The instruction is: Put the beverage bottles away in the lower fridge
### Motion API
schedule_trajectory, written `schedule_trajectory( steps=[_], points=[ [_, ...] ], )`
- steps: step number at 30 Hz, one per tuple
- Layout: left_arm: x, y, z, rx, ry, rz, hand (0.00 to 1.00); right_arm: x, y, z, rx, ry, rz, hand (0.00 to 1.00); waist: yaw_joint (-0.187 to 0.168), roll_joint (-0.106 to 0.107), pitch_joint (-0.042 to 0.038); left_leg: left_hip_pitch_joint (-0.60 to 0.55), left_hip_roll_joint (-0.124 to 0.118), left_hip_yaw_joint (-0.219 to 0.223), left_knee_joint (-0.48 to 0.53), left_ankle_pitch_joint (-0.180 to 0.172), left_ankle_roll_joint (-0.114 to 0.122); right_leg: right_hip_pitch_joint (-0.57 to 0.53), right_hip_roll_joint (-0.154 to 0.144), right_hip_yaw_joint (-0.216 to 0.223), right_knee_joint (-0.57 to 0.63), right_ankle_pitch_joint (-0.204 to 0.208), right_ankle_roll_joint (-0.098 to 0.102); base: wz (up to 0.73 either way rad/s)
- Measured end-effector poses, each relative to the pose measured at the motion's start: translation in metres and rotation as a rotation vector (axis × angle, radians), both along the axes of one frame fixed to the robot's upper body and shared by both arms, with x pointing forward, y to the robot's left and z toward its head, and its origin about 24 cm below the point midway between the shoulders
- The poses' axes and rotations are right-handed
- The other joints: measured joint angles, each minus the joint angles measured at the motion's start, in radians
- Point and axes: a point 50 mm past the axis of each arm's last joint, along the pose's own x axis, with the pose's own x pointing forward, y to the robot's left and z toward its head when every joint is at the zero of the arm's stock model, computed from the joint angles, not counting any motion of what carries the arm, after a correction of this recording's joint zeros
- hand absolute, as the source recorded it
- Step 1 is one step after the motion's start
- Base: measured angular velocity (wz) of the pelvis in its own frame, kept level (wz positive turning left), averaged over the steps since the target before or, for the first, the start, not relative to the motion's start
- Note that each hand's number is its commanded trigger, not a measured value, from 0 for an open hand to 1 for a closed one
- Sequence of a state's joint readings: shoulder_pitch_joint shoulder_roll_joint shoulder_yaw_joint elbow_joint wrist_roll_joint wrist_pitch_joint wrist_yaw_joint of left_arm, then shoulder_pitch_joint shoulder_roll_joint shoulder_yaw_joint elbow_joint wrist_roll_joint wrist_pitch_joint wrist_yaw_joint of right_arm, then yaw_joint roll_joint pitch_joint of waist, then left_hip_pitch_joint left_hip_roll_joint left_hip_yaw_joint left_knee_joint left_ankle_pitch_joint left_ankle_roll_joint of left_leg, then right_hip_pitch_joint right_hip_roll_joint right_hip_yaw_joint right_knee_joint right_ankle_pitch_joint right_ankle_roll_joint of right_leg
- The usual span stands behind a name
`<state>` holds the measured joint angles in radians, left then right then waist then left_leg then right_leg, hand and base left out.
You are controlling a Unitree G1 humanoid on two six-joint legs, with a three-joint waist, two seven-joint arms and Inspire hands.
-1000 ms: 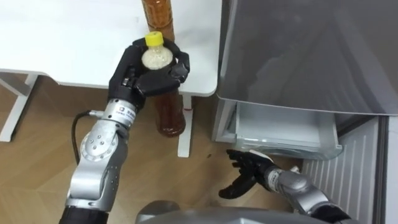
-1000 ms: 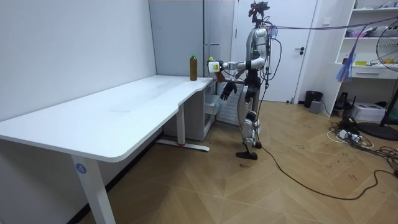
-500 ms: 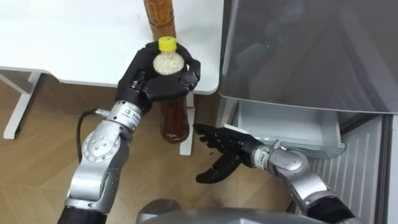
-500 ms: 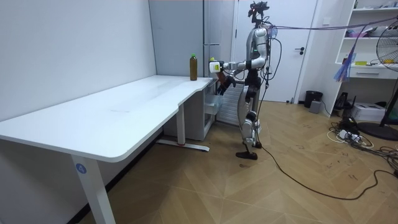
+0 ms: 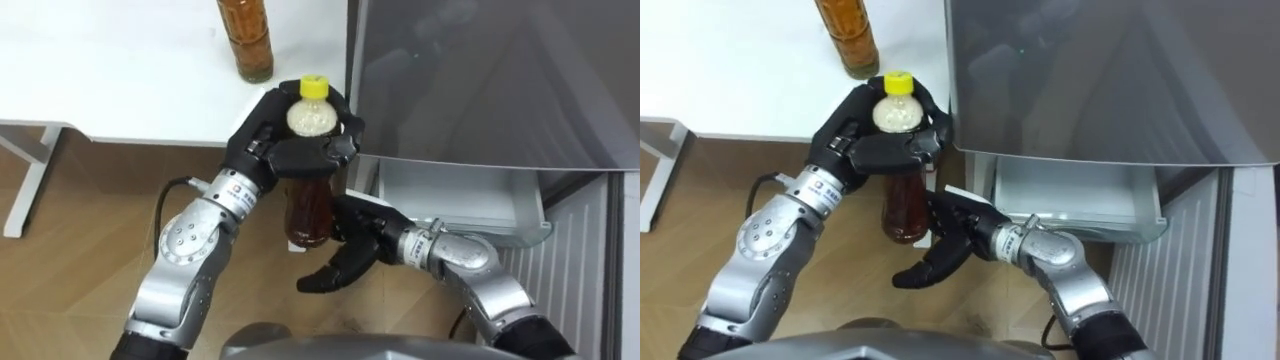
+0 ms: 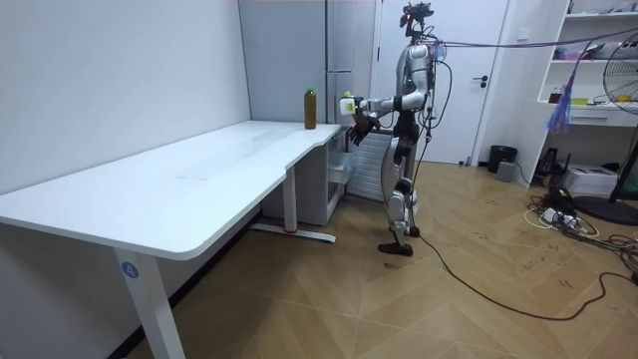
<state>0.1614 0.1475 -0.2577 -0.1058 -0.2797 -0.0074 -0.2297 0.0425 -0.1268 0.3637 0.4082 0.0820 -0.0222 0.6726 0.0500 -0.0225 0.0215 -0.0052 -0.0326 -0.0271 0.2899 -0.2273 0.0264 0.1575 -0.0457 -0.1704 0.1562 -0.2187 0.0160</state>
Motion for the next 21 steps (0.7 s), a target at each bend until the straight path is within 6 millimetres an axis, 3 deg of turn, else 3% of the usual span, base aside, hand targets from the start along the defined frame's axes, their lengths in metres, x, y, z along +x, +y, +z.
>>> schedule_trajectory(
  steps=[21],
  points=[
    [-0.007, -0.012, -0.009, 0.026, 0.036, -0.088, 1.0, 0.001, 0.007, 0.006, 0.192, 0.076, -0.075, 0.0, -0.019, 0.002, 0.0031, 0.0, 0.0, 0.011, 0.002, 0.001, 0.001, -0.012, -0.002, -0.011, 0.016, 0.0, 0.0, -0.01]
  ],
)
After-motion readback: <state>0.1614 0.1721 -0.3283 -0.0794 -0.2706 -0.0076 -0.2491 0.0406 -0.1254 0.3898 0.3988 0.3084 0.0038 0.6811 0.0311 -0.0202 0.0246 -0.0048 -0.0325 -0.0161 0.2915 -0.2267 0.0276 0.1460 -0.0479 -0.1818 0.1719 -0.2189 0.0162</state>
